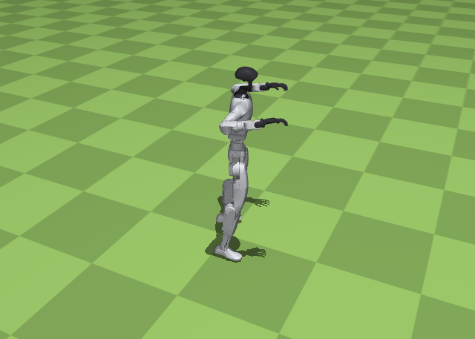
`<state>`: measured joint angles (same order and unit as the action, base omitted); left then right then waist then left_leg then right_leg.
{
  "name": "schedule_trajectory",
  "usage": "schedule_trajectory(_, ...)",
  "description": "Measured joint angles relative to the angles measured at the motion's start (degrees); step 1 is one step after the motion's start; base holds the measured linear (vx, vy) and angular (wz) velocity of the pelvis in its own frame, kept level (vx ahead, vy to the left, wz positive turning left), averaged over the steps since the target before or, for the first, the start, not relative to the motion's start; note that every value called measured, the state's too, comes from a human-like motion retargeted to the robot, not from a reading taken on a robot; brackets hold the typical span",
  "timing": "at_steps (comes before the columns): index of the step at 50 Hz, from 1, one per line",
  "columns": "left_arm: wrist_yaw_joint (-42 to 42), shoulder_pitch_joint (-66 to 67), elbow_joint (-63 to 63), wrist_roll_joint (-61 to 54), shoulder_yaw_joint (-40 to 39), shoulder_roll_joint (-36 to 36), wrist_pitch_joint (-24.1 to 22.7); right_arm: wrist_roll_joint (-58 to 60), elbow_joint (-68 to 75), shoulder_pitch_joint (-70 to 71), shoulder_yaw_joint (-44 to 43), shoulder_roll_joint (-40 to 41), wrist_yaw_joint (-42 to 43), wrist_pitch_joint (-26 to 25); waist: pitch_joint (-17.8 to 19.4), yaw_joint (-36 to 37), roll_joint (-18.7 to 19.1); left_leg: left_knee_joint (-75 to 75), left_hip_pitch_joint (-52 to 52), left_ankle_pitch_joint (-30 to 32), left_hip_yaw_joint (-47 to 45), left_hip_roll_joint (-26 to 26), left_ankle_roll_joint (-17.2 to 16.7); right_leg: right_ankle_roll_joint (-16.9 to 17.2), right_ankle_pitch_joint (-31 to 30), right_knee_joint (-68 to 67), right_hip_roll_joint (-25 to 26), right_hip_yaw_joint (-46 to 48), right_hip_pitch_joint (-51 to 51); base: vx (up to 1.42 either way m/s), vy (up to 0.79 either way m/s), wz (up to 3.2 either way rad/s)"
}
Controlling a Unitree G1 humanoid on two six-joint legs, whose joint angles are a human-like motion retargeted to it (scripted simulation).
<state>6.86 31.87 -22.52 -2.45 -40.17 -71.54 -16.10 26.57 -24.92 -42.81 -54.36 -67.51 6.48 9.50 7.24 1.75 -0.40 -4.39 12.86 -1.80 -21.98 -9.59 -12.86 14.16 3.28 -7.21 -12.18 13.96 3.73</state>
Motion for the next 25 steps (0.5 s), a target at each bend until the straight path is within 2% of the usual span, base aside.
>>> schedule_trajectory(25,-0.1,5.1,-0.5,0.7,-8.4,2.5,0.2,-0.9,0.5,-0.9,-1.0,0.4,-1.6,0.4,1.5,3.5,-0.6,-0.5,2.3,-0.6,-0.2,0.7,0.0,-0.2,-0.3,0.0,-0.6,0.0,1.9,0.00,0.00,0.00)
